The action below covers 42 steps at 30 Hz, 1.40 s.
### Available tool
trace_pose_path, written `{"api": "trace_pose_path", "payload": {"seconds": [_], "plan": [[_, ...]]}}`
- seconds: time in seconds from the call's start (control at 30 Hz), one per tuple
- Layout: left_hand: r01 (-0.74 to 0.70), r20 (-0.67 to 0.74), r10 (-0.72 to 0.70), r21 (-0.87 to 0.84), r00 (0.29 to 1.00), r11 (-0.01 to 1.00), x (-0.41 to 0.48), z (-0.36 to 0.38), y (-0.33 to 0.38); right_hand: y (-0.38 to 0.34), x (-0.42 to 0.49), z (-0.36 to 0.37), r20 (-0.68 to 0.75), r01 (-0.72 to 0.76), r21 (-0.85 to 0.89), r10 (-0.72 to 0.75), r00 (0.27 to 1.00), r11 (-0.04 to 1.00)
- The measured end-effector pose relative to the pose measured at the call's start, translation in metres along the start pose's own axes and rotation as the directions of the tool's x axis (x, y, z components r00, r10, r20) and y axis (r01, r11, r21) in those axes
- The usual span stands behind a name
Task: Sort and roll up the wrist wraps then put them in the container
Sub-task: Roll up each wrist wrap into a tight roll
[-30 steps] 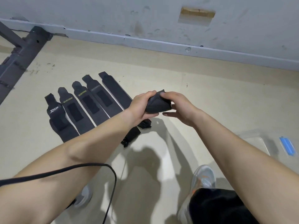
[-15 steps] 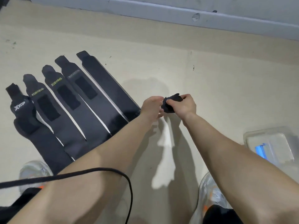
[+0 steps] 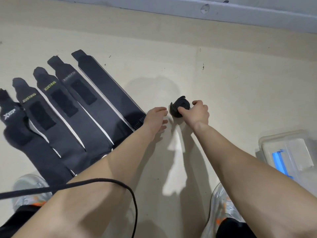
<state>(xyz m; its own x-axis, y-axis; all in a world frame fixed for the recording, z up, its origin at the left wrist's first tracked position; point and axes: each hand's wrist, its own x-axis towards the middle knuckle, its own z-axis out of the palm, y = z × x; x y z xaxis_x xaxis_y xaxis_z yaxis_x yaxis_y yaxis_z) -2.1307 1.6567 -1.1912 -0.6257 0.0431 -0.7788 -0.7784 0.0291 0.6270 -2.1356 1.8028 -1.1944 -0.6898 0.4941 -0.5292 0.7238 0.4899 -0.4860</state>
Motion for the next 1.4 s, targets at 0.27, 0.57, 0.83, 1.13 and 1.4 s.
{"api": "trace_pose_path", "payload": {"seconds": [0.27,0.57,0.83,1.13,1.4], "plan": [[0.058,-0.328,-0.026,0.087,0.944,0.995,-0.02,-0.078,-0.033,-0.041,-0.066,0.015,0.174,0.262,0.102,-0.277,0.945,0.96],[0.05,-0.367,-0.022,0.065,0.93,0.997,0.005,-0.095,-0.05,-0.057,-0.045,0.098,0.398,0.261,-0.149,-0.183,0.899,0.954],[0.066,-0.387,-0.033,0.073,0.921,0.995,0.033,-0.094,-0.066,-0.051,-0.019,0.129,0.4,0.134,-0.116,-0.077,0.913,0.984],[-0.243,-0.314,0.395,0.427,0.863,0.871,-0.026,-0.101,-0.028,-0.088,-0.054,0.066,0.468,0.164,0.171,-0.227,0.854,0.972],[-0.527,0.067,0.738,0.743,0.671,0.412,-0.136,-0.128,0.063,-0.162,-0.132,-0.041,0.514,0.009,0.405,-0.236,0.825,0.914]]}}
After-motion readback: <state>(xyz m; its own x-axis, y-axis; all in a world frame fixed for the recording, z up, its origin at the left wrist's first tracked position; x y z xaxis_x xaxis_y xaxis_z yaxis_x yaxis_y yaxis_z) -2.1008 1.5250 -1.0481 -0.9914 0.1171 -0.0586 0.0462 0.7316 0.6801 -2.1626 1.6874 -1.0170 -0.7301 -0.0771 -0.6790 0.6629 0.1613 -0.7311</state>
